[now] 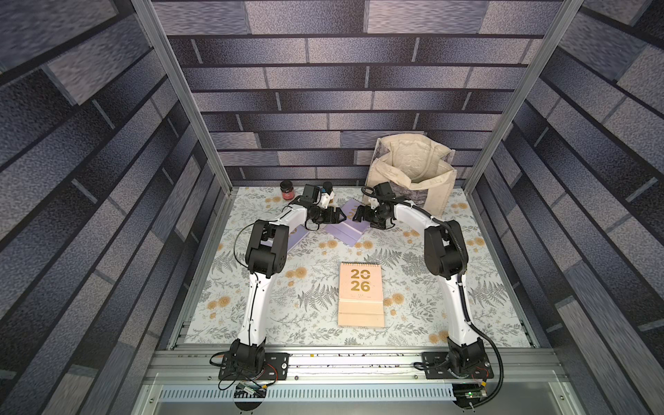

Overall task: Stack the calendars
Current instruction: Pick up the calendar at the center of the board.

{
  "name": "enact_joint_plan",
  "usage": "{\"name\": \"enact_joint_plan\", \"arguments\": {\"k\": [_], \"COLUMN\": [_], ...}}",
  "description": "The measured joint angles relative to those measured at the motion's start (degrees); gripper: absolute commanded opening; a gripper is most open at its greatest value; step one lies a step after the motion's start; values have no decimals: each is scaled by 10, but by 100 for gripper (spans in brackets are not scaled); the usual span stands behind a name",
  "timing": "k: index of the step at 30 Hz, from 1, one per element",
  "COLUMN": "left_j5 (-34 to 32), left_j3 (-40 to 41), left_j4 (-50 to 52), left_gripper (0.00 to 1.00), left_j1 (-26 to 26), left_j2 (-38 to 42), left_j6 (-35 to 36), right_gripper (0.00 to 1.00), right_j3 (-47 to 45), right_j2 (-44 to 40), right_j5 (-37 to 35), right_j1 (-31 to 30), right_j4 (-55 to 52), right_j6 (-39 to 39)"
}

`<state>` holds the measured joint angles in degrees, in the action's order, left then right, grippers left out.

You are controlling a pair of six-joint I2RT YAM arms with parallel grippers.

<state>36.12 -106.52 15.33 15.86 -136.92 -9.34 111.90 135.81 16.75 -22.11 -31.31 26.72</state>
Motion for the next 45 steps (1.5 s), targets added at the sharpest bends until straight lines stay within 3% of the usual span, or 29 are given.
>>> {"name": "enact_joint_plan", "arguments": {"k": [16,22,30,40,45], "left_j5": [26,18,-4,-14,-4], "left_j3": [177,235,207,112,102], "left_j4": [-73,-79,-32,12,16], "left_gripper": [87,89,88,85,84], "left_j1": [5,14,-3,-9,-7], "left_j2": [98,139,136,77,69], "left_j6": [-14,-21,-10,20,30], "right_gripper": [90,90,90,86,86], "right_j3": [-2,-48,-111,-124,-124], "right_j2": [-1,-29,-69,-76,-76], "right_j5": [-10,-10,-4,28,49], "right_j1": [-21,-24,-15,-15,-15], "right_j4": [-1,11,11,14,22], "right_j6": [-4,-4,-17,-17,-14]}}
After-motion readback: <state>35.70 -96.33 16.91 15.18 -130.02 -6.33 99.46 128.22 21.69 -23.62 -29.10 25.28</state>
